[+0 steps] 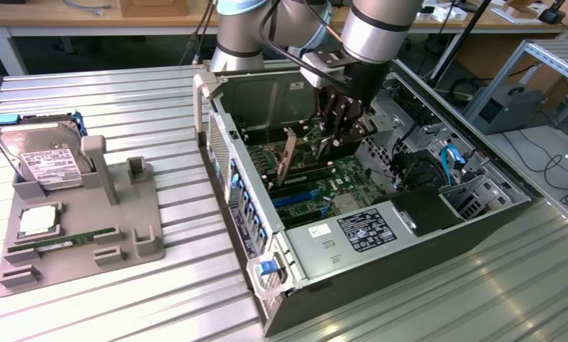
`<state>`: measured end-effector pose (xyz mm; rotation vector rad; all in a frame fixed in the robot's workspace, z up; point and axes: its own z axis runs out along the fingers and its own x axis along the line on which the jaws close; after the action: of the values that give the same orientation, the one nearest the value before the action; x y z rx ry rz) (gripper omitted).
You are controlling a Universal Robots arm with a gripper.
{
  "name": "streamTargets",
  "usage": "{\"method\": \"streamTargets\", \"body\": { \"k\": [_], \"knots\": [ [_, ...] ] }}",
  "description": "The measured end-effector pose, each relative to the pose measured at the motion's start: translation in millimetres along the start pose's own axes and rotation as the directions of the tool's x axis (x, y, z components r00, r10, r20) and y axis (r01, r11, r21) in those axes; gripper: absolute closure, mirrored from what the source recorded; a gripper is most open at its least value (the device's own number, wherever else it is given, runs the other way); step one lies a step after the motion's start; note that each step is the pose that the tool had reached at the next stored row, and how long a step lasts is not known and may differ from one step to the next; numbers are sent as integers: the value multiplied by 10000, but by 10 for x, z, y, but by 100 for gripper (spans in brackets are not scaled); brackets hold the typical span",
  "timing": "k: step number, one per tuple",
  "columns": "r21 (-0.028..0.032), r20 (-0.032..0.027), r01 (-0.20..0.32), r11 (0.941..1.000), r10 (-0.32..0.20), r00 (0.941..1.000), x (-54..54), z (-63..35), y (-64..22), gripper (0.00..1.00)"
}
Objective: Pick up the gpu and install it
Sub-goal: 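Insert the gpu into the slot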
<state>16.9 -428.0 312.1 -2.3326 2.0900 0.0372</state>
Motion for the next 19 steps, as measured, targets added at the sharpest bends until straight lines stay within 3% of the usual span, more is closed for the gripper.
{"method": "streamTargets", "body": {
  "k": [19],
  "knots": [
    [0, 0, 0, 10000, 0, 10000, 1, 62, -1, 73]
  ]
}}
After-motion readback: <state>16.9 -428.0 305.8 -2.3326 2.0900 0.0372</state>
